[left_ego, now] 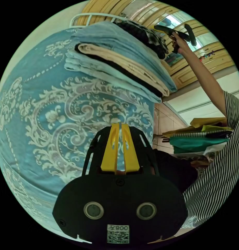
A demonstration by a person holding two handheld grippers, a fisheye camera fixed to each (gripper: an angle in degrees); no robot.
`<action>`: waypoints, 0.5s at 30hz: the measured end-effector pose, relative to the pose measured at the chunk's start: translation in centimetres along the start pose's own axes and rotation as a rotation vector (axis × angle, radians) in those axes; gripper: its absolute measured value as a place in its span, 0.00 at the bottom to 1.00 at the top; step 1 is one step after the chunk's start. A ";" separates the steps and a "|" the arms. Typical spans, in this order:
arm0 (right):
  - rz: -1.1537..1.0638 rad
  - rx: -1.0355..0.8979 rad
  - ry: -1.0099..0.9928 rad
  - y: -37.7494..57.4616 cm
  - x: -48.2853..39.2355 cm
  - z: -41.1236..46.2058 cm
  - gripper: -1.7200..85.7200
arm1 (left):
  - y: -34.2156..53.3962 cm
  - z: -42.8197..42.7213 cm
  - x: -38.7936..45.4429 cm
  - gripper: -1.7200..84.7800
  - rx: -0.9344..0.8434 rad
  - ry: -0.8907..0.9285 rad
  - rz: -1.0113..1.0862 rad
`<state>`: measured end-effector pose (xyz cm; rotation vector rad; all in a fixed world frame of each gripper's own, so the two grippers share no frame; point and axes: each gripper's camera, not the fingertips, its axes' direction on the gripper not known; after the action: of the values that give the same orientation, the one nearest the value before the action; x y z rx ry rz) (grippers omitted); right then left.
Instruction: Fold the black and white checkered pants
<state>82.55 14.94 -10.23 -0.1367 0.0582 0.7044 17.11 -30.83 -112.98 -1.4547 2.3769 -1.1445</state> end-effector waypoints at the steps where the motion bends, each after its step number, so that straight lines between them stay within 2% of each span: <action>1: -0.001 -0.021 0.010 0.3 -0.2 0.7 0.12 | -0.7 -1.2 0.4 0.03 0.023 -0.007 -0.020; 6: -0.034 -0.108 0.059 2.2 -1.7 3.7 0.12 | -4.7 -5.8 2.5 0.02 0.011 -0.005 0.000; 9: -0.006 -0.130 0.101 4.1 -2.2 4.8 0.07 | -7.2 -9.5 3.9 0.02 0.023 0.003 0.024; 12: 0.032 -0.138 0.063 6.1 -2.0 4.7 0.04 | -9.3 -13.5 5.0 0.02 0.050 0.031 0.014; 15: 0.133 -0.090 -0.066 8.3 -0.8 3.4 0.03 | -11.0 -17.8 5.9 0.02 0.082 0.064 -0.012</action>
<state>76.59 21.24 -7.64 -0.1972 -0.0285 0.8438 13.51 -28.82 -91.57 -1.4296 2.3355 -1.2938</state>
